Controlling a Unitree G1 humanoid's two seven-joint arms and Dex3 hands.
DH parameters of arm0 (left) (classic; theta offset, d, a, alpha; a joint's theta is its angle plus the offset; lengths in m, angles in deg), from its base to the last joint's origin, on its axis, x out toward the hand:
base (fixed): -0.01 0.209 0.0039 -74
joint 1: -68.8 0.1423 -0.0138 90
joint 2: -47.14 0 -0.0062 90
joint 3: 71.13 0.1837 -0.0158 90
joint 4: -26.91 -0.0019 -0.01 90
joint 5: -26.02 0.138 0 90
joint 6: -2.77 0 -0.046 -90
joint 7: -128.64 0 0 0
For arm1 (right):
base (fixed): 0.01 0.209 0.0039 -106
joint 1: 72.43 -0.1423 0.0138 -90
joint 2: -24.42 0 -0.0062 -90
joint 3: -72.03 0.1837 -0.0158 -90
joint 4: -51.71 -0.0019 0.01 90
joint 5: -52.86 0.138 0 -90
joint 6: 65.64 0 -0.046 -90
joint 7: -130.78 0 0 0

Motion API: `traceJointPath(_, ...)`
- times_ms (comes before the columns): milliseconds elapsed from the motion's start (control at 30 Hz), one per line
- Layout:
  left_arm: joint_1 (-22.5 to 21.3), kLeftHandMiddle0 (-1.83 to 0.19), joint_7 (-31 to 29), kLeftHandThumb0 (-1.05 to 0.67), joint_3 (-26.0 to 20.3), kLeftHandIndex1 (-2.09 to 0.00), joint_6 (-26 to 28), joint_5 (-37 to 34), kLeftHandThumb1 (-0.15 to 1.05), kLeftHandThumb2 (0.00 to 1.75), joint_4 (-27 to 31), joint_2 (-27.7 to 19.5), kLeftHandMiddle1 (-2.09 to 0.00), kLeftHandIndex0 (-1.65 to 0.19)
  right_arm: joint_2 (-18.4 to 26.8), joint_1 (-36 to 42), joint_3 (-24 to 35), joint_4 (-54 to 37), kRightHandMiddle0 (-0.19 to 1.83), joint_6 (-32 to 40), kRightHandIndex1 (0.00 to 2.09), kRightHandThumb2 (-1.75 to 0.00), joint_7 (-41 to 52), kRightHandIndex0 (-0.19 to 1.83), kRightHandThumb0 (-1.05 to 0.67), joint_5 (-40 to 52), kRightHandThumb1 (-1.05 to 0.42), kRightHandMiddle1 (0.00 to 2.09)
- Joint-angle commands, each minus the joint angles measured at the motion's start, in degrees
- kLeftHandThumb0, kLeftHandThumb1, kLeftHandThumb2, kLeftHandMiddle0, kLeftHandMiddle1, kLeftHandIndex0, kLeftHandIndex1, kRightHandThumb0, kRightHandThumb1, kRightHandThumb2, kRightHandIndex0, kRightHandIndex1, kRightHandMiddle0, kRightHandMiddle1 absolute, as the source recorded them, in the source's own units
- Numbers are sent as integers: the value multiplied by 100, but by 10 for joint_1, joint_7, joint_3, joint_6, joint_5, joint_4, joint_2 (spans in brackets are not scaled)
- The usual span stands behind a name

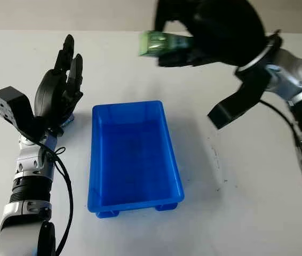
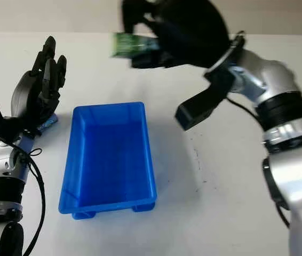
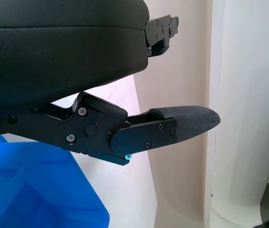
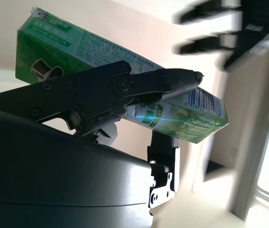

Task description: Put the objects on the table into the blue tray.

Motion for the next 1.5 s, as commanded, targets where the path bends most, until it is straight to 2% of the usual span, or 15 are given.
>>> traceJointPath(0,5,19,2,-77,1,0,-6,3,105,59,9,-1,0,19,-13,13,7,-16,96,-13,209,-36,22,127,-56,21,-105,209)
traceJointPath(100,5,19,4,-76,1,0,-6,3,105,60,11,1,0,19,-32,31,0,-18,95,-49,209,-37,71,124,-56,51,-105,209)
traceJointPath(233,5,19,7,-75,1,0,-6,3,105,60,13,2,0,19,-31,66,-15,-43,79,-74,209,-37,200,112,-59,113,-105,209)
traceJointPath(400,3,19,8,-76,2,0,-7,2,105,60,12,4,0,19,-8,108,-32,-124,49,-17,209,-31,418,80,-64,211,-105,209)
traceJointPath(433,3,19,9,-76,2,0,-7,2,105,60,11,5,0,19,4,112,-38,-152,33,14,208,-30,479,56,-68,226,-105,201)
traceJointPath(467,3,19,10,-76,2,0,-7,2,105,60,11,6,0,19,12,115,-39,-174,9,39,169,-32,524,27,-73,236,-105,176)
traceJointPath(500,3,19,10,-76,2,0,-9,2,105,60,10,6,0,19,22,120,-43,-201,1,76,139,-30,582,16,-76,255,-105,155)
traceJointPath(567,3,19,10,-76,2,0,-12,4,105,61,9,7,0,19,35,127,-44,-243,0,138,49,-22,672,3,-82,283,-105,70)
traceJointPath(600,4,19,11,-76,2,0,-12,4,105,61,10,7,0,19,39,131,-41,-259,-1,163,28,-20,704,-2,-84,293,-105,45)
traceJointPath(667,4,19,12,-76,3,0,-13,6,105,61,10,6,0,19,41,139,-31,-280,-9,191,9,-17,738,-12,-86,301,-105,20)
traceJointPath(767,4,19,15,-77,4,0,-14,10,105,62,9,7,0,19,42,145,-12,-291,-18,192,1,-19,742,-19,-89,295,-105,2)
traceJointPath(867,4,19,15,-77,4,0,-16,8,105,62,5,10,0,19,33,147,16,-283,-19,181,0,-20,711,-19,-91,292,-105,0)
traceJointPath(1033,6,19,23,-77,4,0,-14,9,105,61,9,17,0,19,2,165,86,-246,-19,160,0,-42,585,-19,-89,286,-105,0)
traceJointPath(1200,9,19,17,-76,6,0,-16,12,105,63,11,13,0,19,-22,185,165,-183,-19,186,0,-59,484,-19,-88,326,-105,0)
traceJointPath(1467,5,19,19,-77,4,0,-19,12,105,62,0,14,0,19,-43,261,265,-150,-19,332,0,-64,384,-19,-83,381,-105,0)
